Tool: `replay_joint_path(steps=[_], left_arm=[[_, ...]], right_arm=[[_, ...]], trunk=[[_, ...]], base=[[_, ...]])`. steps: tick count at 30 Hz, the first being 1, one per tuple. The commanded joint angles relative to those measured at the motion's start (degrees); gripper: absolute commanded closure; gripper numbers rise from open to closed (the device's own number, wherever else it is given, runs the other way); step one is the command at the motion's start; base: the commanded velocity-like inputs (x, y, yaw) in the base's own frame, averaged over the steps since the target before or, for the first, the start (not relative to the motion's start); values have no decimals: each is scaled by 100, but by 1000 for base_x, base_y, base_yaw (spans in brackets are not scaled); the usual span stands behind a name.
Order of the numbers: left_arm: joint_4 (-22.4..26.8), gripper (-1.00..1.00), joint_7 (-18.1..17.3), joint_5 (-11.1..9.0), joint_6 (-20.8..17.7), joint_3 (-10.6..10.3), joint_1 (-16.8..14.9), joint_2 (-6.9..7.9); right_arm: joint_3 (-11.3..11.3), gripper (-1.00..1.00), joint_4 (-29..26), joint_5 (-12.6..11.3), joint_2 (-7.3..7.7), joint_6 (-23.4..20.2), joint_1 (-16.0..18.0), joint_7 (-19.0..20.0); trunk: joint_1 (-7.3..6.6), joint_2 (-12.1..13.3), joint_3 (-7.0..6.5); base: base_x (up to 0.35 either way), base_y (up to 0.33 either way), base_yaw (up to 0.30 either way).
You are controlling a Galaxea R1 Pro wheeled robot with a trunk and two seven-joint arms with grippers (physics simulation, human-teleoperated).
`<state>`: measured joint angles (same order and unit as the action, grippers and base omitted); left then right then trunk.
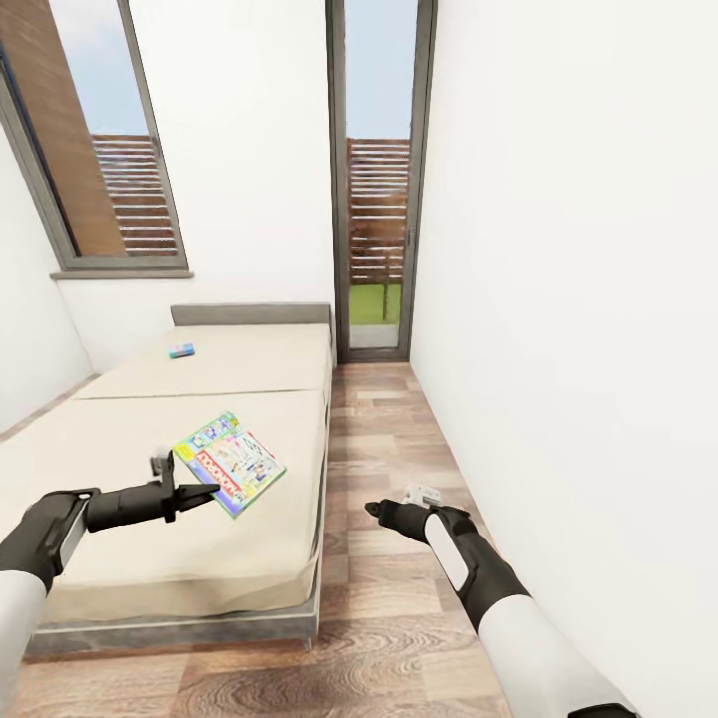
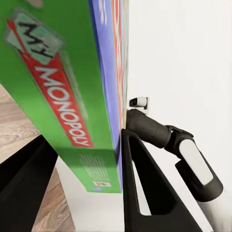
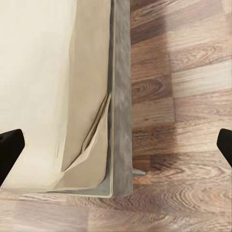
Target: Put all the toys in the child's room - the three board games (two on the bed and one on the table), the two jigsaw puzzles on the table, and the tennis ball on the table - inside the toy box on the table in the child's room.
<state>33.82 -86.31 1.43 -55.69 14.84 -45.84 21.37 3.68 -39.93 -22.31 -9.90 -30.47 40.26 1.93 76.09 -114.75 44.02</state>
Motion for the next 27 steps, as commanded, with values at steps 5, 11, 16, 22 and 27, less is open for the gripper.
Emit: replay_joint_path(steps=[5, 11, 16, 22, 27], left_arm=[[2, 100, -180, 17, -56, -44, -4, 93], [2, 100, -198, 19, -56, -50, 1, 103], [2, 100, -201, 19, -56, -51, 4, 97], [2, 100, -202, 22, -68, -50, 1, 85], [2, 100, -199, 23, -67, -51, 4, 88]], right_arm=[[-7, -100, -6, -17, -9, -26, 2, 20], [-8, -100, -6, -19, -9, -14, 3, 41], [-8, -100, -6, -19, -9, -12, 2, 44], [-14, -100, -6, -19, -9, -9, 2, 44], [-14, -100, -6, -19, -9, -11, 4, 42]], trunk=[[-111, 200, -84], [-243, 440, -192], [-353, 641, -282], [-485, 881, -390], [-594, 1082, -479]], base=[[0, 0, 0], [-12, 0, 0], [-211, 0, 0], [-108, 0, 0], [-12, 0, 0]])
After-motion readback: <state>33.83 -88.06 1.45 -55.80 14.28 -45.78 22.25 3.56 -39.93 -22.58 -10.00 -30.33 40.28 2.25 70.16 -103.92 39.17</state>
